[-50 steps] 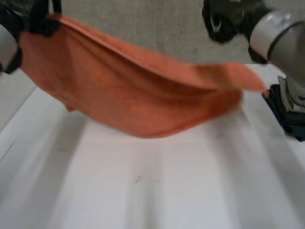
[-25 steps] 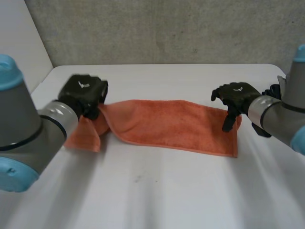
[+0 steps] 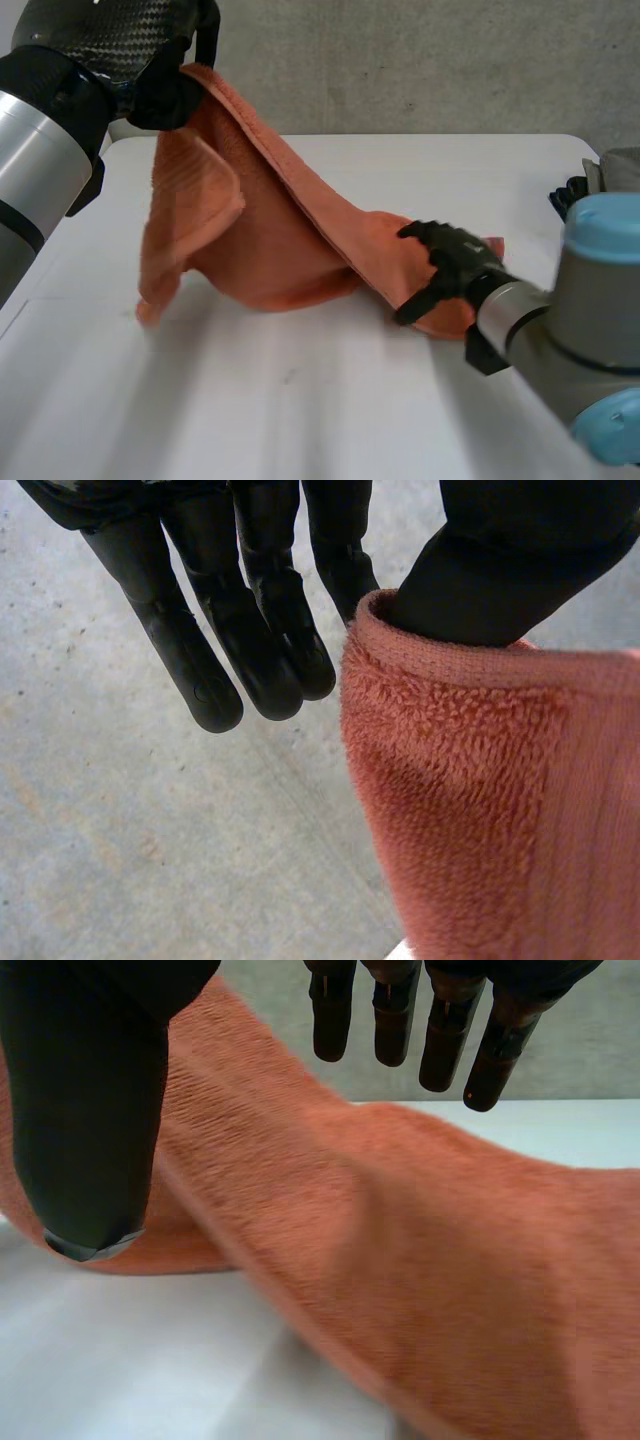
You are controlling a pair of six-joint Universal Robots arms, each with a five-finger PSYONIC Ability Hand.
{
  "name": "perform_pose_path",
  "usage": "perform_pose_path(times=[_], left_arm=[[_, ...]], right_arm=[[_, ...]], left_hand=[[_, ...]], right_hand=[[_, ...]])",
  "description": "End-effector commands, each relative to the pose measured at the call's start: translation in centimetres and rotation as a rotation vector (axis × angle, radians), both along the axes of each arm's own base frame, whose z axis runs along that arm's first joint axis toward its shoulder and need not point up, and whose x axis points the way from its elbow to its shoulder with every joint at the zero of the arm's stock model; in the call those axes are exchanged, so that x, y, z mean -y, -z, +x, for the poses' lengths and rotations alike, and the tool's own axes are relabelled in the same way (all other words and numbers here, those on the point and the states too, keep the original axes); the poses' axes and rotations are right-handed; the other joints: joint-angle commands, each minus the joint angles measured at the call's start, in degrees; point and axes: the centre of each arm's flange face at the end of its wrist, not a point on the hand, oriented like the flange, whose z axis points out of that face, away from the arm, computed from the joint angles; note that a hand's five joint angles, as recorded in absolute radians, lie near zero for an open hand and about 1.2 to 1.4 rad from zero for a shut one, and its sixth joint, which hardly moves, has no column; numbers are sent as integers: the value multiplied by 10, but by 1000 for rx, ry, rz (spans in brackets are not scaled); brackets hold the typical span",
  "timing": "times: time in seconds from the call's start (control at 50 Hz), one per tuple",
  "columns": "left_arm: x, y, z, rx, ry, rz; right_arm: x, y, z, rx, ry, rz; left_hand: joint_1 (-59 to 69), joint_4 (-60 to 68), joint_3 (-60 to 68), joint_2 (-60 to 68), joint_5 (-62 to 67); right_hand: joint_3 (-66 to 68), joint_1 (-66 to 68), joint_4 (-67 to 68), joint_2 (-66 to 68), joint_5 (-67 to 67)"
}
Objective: Fold the laundry.
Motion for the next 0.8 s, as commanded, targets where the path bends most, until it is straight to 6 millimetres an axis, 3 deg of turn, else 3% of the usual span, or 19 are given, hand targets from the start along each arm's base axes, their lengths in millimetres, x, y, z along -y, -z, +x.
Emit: perform_pose_path(times=[0.02, 0.16, 0.28, 0.32, 0.34, 0.38, 0.42, 0.44, 0.52, 0.54, 0.58, 0.62, 0.64, 0.68, 0.7, 0.76, 0.8], left_arm=[[-3, 2, -3, 0, 15, 8], [-10, -1, -7, -29, 44, 19], [-14, -9, -3, -60, 47, 6], [-16, -12, -1, -67, 46, -2], [-17, -14, 0, -70, 45, -8], [-18, -15, 2, -72, 40, -10], [-16, -16, 4, -73, 29, -15], [-15, -16, 5, -74, 22, -15], [-4, -15, 16, -70, -32, -19], [-1, -15, 19, -67, -44, -19], [13, -8, 30, -51, -99, -2], [17, -5, 33, -45, -114, 5], [22, 0, 38, -36, -136, 21], [26, 6, 41, -22, -150, 44], [30, 16, 43, 0, -157, 84], [34, 31, 43, 31, -152, 143], [42, 56, 39, 83, -142, 233]], right_arm=[[-20, 14, 28, 28, -27, -16], [-13, 26, 45, 62, -8, -45], [12, 43, 56, 32, 66, -107], [17, 47, 57, 12, 80, -112], [23, 48, 55, -6, 103, -122], [25, 47, 52, -30, 116, -136], [31, 43, 44, -49, 133, -152], [37, 37, 38, -58, 148, -171], [80, -23, -20, -163, 241, -348], [90, -48, -41, -244, 229, -436], [97, -72, -57, -334, 200, -522], [93, -93, -64, -424, 138, -597], [80, -122, -63, -512, 62, -681], [71, -142, -63, -550, 26, -722], [60, -161, -65, -585, 13, -733], [45, -181, -68, -604, -41, -687], [40, -185, -68, -612, -67, -653]], left_hand=[[143, 111, 116, 114, 138], [143, 111, 116, 114, 138], [143, 111, 116, 114, 138], [143, 111, 116, 114, 138], [143, 111, 116, 114, 138], [143, 111, 116, 114, 138], [143, 111, 116, 114, 138], [143, 111, 116, 114, 138], [143, 111, 116, 114, 138], [143, 111, 116, 114, 138], [143, 111, 116, 114, 138], [143, 111, 116, 114, 138], [143, 111, 116, 114, 138], [143, 111, 116, 114, 138], [143, 111, 116, 114, 138], [143, 111, 116, 114, 138], [143, 111, 116, 114, 138]], right_hand=[[-33, -24, -43, -51, -40], [-33, -24, -43, -51, -40], [38, 48, 29, 21, 31], [145, 155, 136, 128, 138], [381, 390, 371, 363, 374], [665, 675, 656, 648, 658], [667, 676, 657, 649, 660], [667, 676, 657, 649, 660], [667, 676, 657, 649, 660], [667, 676, 657, 649, 660], [667, 676, 657, 649, 660], [667, 676, 657, 649, 660], [667, 676, 657, 649, 660], [667, 676, 657, 649, 660], [667, 676, 657, 649, 660], [667, 676, 657, 649, 660], [667, 676, 657, 649, 660]])
